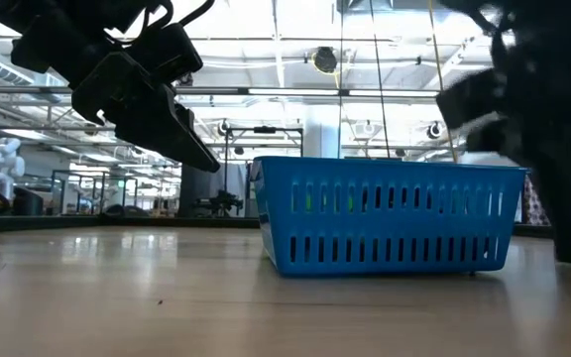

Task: Sort rubber bands into baskets
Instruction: Put the black rubberband into the blue bin

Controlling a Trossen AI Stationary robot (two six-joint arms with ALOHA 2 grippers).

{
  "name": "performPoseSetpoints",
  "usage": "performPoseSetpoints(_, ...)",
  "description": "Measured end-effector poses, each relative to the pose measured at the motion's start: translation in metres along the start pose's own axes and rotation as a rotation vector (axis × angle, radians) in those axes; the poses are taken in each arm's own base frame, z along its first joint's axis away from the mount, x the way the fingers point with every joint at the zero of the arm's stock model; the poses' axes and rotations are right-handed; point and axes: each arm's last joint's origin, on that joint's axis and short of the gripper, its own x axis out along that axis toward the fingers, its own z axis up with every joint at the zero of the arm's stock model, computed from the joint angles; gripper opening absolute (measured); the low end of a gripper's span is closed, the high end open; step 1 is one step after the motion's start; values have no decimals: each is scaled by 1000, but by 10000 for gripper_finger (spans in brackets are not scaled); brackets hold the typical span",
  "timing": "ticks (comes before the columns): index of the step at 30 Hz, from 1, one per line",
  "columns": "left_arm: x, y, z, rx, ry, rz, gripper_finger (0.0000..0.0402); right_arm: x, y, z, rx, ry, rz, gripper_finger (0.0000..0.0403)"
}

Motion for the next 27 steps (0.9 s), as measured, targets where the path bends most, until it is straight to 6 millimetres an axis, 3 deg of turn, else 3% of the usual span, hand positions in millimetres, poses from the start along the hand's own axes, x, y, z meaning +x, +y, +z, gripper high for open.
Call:
performPoseSetpoints(2, 0, 0, 0, 0, 0, 0, 230, -11, -1, 2, -44, 6, -6, 19)
performPoseSetpoints(9, 0, 0, 0, 1, 1, 0, 230, -60, -3, 9, -51, -115, -36, 3)
performPoseSetpoints(13, 0, 0, 0, 2, 2, 0, 230, -66, -1, 8, 33, -177, -27, 12)
performPoseSetpoints(20, 0, 0, 0, 10, 2, 0, 230, -46, -3, -2, 215, -102, -7, 63)
performPoseSetpoints(27, 6, -1, -5, 19, 27, 3, 230, -31, 1, 3, 252, -144, 106, 174)
